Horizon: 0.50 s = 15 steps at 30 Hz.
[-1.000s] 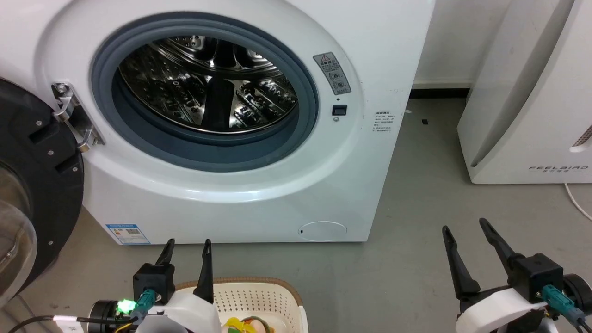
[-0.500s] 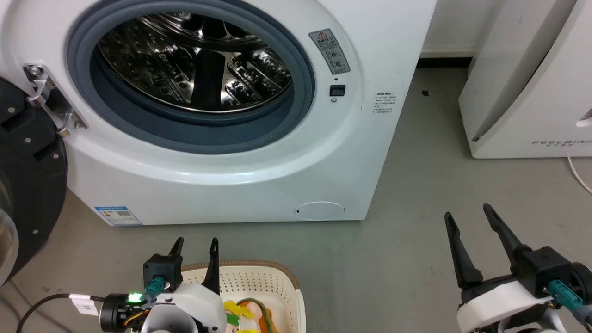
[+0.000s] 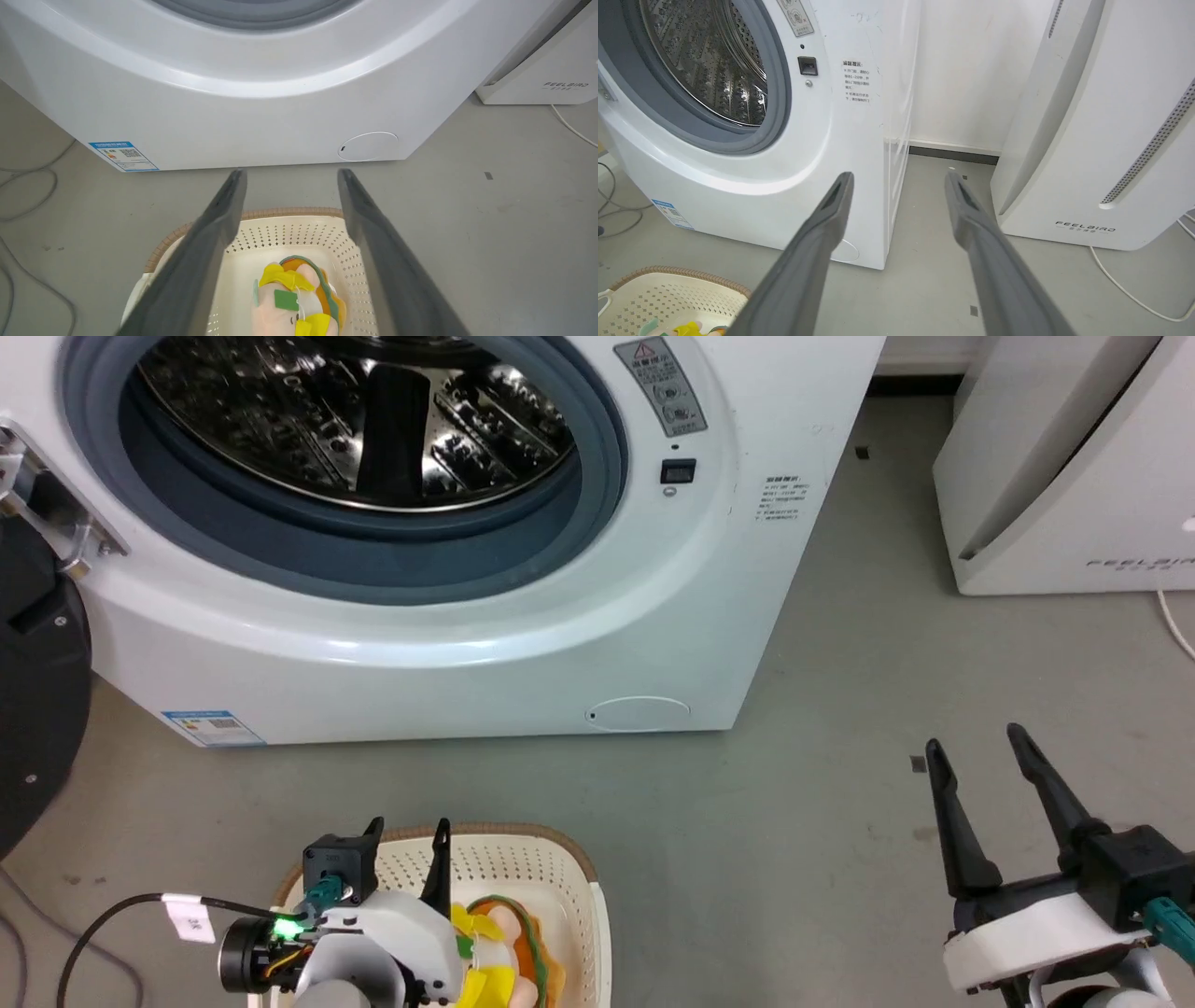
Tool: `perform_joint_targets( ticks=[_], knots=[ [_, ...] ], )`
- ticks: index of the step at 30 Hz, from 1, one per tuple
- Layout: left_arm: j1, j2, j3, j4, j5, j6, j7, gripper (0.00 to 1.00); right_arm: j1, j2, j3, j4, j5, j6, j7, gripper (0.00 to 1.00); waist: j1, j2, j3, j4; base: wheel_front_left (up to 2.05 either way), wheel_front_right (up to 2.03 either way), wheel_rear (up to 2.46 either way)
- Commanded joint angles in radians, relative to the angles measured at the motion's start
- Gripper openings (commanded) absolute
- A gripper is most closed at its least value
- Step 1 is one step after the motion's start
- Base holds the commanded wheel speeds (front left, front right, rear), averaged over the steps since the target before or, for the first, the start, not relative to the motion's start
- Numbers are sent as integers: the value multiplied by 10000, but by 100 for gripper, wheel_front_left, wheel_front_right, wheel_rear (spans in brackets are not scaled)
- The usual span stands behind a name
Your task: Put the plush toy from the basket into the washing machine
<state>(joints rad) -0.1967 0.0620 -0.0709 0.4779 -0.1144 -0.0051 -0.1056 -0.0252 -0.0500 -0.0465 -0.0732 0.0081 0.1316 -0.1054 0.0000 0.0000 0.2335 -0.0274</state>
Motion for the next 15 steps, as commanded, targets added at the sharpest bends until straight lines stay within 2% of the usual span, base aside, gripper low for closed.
perform_joint_targets(
  ticks=[1,15],
  knots=[
    [-280,57,-47,330,-103,-83,-89,100,-204,-1,-42,-94,-27,-4,-100,100,0,0,183,-23,0,0,0],
    [-1328,259,-341,2267,-472,-213,57,100,-438,-1,-134,-438,-112,-5,-392,100,0,0,1497,-131,0,0,0]
  ],
)
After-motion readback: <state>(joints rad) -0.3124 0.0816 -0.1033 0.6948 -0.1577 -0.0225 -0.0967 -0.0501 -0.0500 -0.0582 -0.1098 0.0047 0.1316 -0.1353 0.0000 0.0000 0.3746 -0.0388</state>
